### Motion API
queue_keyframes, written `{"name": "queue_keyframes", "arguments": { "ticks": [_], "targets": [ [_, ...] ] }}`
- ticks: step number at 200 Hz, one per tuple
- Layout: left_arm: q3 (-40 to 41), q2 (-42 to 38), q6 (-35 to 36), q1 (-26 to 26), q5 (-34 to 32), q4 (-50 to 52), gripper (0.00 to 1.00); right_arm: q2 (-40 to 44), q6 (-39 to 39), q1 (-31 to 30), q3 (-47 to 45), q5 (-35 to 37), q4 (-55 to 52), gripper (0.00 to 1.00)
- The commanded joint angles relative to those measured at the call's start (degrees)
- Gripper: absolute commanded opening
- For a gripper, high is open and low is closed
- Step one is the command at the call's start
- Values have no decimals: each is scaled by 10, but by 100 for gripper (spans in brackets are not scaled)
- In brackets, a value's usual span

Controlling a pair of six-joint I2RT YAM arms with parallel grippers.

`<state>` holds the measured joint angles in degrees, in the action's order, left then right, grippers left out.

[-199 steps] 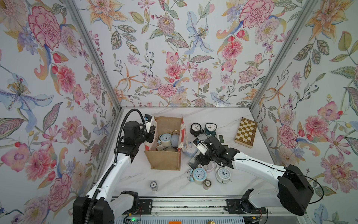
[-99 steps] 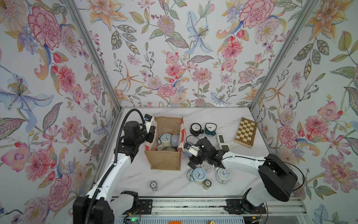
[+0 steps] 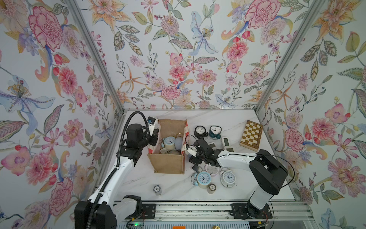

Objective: Put the alarm clock into the canvas bag
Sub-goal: Pick up the alarm from the center of the board.

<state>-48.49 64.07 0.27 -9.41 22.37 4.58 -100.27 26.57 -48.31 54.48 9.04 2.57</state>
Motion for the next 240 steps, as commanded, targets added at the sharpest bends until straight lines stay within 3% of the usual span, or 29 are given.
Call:
{"name": "queue_keyframes", "arguments": {
  "ticks": [1, 80, 157, 181, 214, 240],
  "targets": [
    [8, -10, 6, -3, 20, -11, 10, -27, 8, -6, 25, 35, -40, 94],
    [9, -11, 4, -3, 25, -13, 10, -71, -4, -9, 52, 73, -73, 93],
    [9, -13, 4, -3, 27, -13, 10, -33, -40, 8, 58, 59, -67, 63],
    [10, -16, 4, -3, 27, -14, 10, -8, -47, 19, 53, 46, -67, 59],
    [10, -16, 4, -3, 26, -14, 10, 30, -71, 42, 48, 8, -67, 52],
    [10, -16, 4, -3, 26, -14, 9, 53, -96, 70, 42, -41, -63, 40]
  ]
}}
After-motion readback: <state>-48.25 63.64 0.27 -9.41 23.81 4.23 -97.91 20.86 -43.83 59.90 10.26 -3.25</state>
